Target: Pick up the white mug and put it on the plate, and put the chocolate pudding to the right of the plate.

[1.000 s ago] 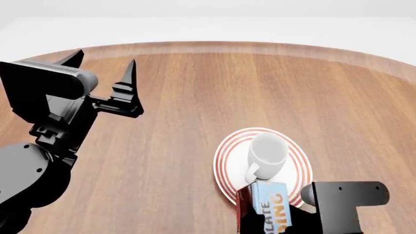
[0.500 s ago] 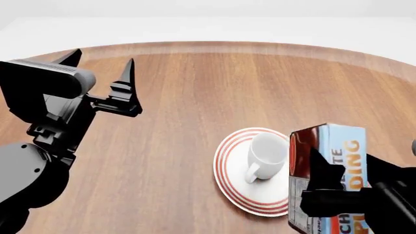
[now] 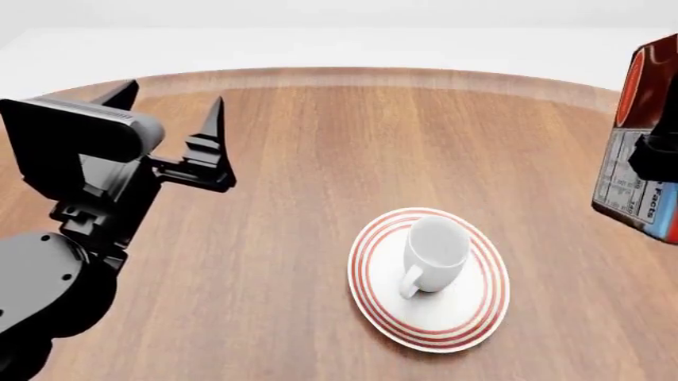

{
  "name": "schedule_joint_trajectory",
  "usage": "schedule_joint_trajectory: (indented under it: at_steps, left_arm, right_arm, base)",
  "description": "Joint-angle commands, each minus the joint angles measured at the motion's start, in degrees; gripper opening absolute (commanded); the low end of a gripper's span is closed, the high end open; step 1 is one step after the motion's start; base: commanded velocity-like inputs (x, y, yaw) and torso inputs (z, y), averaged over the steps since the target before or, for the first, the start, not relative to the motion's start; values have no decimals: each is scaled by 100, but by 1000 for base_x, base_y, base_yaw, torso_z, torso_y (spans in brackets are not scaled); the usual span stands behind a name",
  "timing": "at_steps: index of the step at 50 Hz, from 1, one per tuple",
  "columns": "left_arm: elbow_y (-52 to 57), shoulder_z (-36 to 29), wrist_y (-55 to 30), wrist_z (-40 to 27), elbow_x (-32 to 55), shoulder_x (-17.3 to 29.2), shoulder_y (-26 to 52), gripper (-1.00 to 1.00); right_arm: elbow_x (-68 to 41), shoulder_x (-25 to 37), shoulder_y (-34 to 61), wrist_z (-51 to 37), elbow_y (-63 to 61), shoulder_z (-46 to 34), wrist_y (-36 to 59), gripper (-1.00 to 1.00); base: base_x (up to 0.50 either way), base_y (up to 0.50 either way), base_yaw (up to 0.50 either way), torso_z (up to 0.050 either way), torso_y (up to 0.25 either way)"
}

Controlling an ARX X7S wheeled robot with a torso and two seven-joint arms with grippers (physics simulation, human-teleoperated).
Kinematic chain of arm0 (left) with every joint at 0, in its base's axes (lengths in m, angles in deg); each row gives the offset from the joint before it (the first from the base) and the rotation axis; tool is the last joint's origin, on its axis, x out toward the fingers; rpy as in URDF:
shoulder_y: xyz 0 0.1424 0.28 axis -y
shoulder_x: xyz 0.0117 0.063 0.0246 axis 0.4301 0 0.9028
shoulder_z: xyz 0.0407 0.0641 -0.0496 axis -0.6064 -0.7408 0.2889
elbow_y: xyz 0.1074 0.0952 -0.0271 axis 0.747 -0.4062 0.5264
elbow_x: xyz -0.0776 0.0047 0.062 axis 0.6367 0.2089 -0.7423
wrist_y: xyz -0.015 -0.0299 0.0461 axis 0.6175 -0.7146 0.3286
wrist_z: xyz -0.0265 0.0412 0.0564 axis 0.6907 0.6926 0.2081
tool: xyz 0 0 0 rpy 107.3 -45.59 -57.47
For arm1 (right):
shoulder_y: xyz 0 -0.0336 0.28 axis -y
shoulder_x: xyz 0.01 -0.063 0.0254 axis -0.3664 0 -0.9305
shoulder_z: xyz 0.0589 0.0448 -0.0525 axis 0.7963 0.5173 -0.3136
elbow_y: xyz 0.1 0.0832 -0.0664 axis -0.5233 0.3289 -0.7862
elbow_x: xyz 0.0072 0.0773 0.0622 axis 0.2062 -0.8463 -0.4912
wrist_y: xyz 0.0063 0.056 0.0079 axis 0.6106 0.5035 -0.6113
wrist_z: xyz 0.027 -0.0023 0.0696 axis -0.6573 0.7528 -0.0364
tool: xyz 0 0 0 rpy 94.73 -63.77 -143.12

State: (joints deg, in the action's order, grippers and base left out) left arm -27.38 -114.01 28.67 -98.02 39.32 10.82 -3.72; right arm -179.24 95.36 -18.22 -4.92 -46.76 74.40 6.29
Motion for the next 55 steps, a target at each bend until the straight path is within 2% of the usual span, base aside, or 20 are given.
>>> schedule_joint_trajectory:
  at_steps: [1, 3, 6, 7, 8, 9, 11, 14, 16, 26, 28, 32, 37, 38, 43, 50, 55]
  left_arm:
    - [-55, -27, -42, 23, -45, -65, -18, 100]
    - [-58, -25, -49, 22, -44, -69, -16, 100]
    - [-46, -17, -66, 18, -28, -62, -4, 100]
    - [-51, -18, -72, 20, -33, -69, -1, 100]
    - [-56, -18, -73, 26, -35, -80, 2, 100]
    - [-55, -16, -75, 29, -36, -82, 4, 100]
    - [-60, -13, -71, 41, -41, -87, 4, 100]
    - [-86, -14, -62, 52, -51, -95, -11, 100]
    - [-67, -8, -70, 45, -38, -90, -6, 100]
    - [-94, -12, -94, 64, -54, -124, -10, 100]
    - [-100, -15, -102, 64, -64, -142, -9, 100]
    - [-103, -17, -104, 70, -71, -158, -15, 100]
    - [-104, -11, -107, 72, -70, -161, -18, 100]
    - [-105, -9, -114, 67, -65, -165, -16, 100]
    - [-126, -11, -114, 85, -75, -182, -27, 100]
    - [-124, 2, -96, 91, -73, -171, -47, 100]
    - [-140, 10, -75, 99, -76, -175, -68, 100]
  right_arm:
    - [2269, -335, 1523, 1867, 1108, -1128, 726, -100]
    - [2794, -388, 1766, 2271, 1230, -1427, 787, -100]
    - [4045, -562, 2375, 3561, 1555, -2302, 672, -100]
    - [4112, -645, 2504, 3620, 1720, -2371, 702, -100]
    - [4638, -698, 2805, 4113, 1918, -2823, 671, -100]
    - [4700, -819, 2942, 4029, 2213, -2884, 802, -100]
    - [5200, -981, 3222, 4546, 2759, -3339, 685, -100]
    - [5395, -1257, 3505, 5040, 3631, -3552, 615, -100]
    - [5509, -1377, 3625, 5074, 3993, -3647, 669, -100]
    - [6414, -1652, 4531, 6417, 5497, -4828, 813, -100]
    - [6367, -1712, 4599, 6497, 5707, -4803, 881, -100]
    - [6612, -1748, 4750, 7050, 6039, -5281, 886, -100]
    - [6824, -1823, 4823, 7343, 6395, -5573, 812, -100]
    - [7023, -1822, 4805, 7623, 6521, -5874, 661, -100]
    - [7335, -1939, 4802, 7836, 7018, -6217, 502, -100]
    - [7396, -1979, 4767, 8024, 7175, -6378, 508, -100]
    - [7277, -2042, 4720, 7894, 7505, -6145, 502, -100]
  base:
    - [0, 0, 0, 0, 0]
    - [0, 0, 0, 0, 0]
    - [0, 0, 0, 0, 0]
    - [0, 0, 0, 0, 0]
    - [0, 0, 0, 0, 0]
    - [0, 0, 0, 0, 0]
    - [0, 0, 0, 0, 0]
    - [0, 0, 0, 0, 0]
    - [0, 0, 0, 0, 0]
    - [0, 0, 0, 0, 1]
    - [0, 0, 0, 0, 0]
    - [0, 0, 0, 0, 0]
    - [0, 0, 0, 0, 0]
    - [0, 0, 0, 0, 0]
    - [0, 0, 0, 0, 0]
    - [0, 0, 0, 0, 0]
    - [0, 0, 0, 0, 0]
